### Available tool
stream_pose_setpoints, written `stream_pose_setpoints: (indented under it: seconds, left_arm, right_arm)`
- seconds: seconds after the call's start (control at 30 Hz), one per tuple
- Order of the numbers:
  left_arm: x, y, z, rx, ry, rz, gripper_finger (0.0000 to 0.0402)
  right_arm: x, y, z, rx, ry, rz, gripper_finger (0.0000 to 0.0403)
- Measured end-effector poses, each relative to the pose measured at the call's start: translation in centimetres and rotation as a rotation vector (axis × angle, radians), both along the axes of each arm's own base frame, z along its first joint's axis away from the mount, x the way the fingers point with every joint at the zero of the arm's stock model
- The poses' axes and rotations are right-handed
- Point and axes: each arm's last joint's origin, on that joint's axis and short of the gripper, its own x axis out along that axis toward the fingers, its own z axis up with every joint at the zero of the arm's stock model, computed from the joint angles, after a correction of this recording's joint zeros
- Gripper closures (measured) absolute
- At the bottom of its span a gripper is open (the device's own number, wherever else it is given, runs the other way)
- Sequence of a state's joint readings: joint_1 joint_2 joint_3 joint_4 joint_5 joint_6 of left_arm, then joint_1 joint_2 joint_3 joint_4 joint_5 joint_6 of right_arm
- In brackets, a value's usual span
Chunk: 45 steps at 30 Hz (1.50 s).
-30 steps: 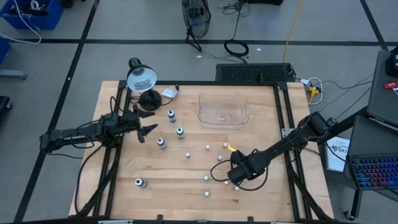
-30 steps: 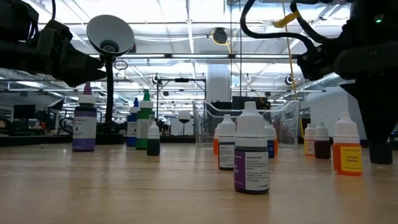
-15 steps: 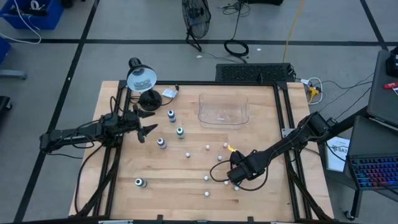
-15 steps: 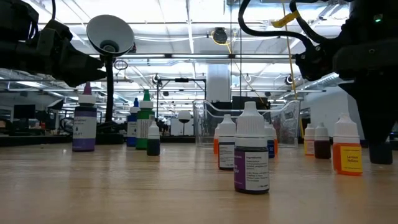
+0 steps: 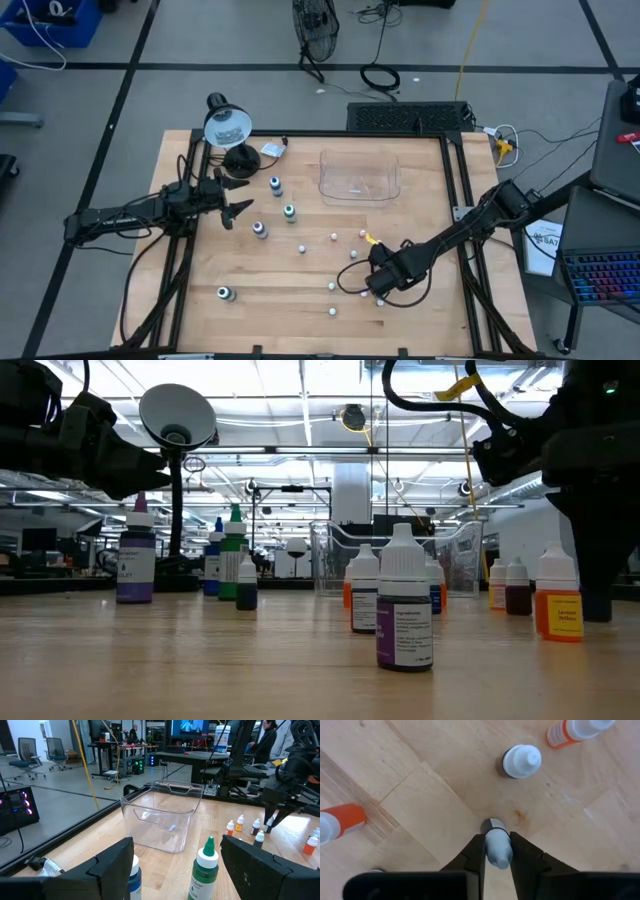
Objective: Pick & Place food coloring
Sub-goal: Put the black food coloring into the transparent bin
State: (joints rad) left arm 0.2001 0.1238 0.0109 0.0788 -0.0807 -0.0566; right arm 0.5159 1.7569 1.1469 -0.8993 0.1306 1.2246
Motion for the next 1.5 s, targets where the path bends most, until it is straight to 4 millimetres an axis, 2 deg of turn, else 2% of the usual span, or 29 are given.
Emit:
stream_pose_setpoints:
  seconds: [0.2, 0.33, 0.53, 0.73, 0.9, 1.0, 1.1, 1.23, 1.37, 1.43, 1.5]
  left_arm:
    - [0.0, 0.0, 0.0, 0.0, 0.0, 0.0, 0.0105]
    - [0.0, 0.0, 0.0, 0.0, 0.0, 0.0, 0.0105]
    - [0.0, 0.0, 0.0, 0.0, 0.0, 0.0, 0.0105]
    - [0.0, 0.0, 0.0, 0.0, 0.0, 0.0, 0.0105]
    - [0.0, 0.0, 0.0, 0.0, 0.0, 0.0, 0.0105]
    - [0.0, 0.0, 0.0, 0.0, 0.0, 0.0, 0.0105]
    - [0.0, 0.0, 0.0, 0.0, 0.0, 0.0, 0.0105]
    - [0.0, 0.0, 0.0, 0.0, -0.001, 0.0, 0.0105]
    - [0.0, 0.0, 0.0, 0.0, 0.0, 0.0, 0.0105]
    - [0.0, 0.0, 0.0, 0.0, 0.0, 0.0, 0.0105]
    - [0.0, 0.0, 0.0, 0.0, 0.001, 0.0, 0.0105]
  right_arm:
    - [0.0, 0.1, 0.1, -0.001, 0.0, 0.019, 0.0352]
    - [0.1, 0.2, 1.5, 0.017, -0.051, 0.023, 0.0352]
    - [0.0, 0.2, 6.0, 0.006, -0.247, 0.055, 0.0352]
    - [-0.7, -1.6, 11.9, -0.171, -0.585, 0.158, 0.0352]
    - [-0.2, -4.7, 16.8, -0.382, -0.852, 0.279, 0.0352]
    - [0.8, -7.6, 19.4, -0.436, -0.996, 0.335, 0.0352]
    - [2.1, -10.8, 21.7, -0.448, -1.035, 0.361, 0.0352]
    - [4.3, -14.8, 23.7, -0.463, -0.915, 0.362, 0.0352]
    - [7.6, -18.3, 24.7, -0.442, -0.754, 0.362, 0.0352]
    - [9.0, -19.9, 24.7, -0.394, -0.653, 0.351, 0.0352]
    - [9.9, -21.2, 23.5, -0.322, -0.506, 0.335, 0.0352]
